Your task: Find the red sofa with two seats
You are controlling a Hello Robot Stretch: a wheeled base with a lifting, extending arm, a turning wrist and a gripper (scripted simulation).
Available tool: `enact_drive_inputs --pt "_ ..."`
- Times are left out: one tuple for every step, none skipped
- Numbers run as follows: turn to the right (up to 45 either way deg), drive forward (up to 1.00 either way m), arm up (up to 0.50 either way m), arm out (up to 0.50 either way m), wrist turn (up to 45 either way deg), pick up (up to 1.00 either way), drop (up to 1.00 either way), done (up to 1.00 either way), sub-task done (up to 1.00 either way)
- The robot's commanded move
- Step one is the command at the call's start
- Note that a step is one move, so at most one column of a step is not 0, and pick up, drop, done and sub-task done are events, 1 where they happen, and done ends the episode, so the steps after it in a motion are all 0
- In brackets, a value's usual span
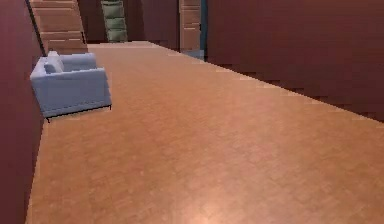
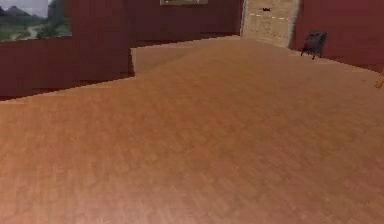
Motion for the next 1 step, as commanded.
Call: enact_drive_inputs --pt "0.0 1.0 0.0 0.0 0.0 0.0 0.0 0.0 0.0"
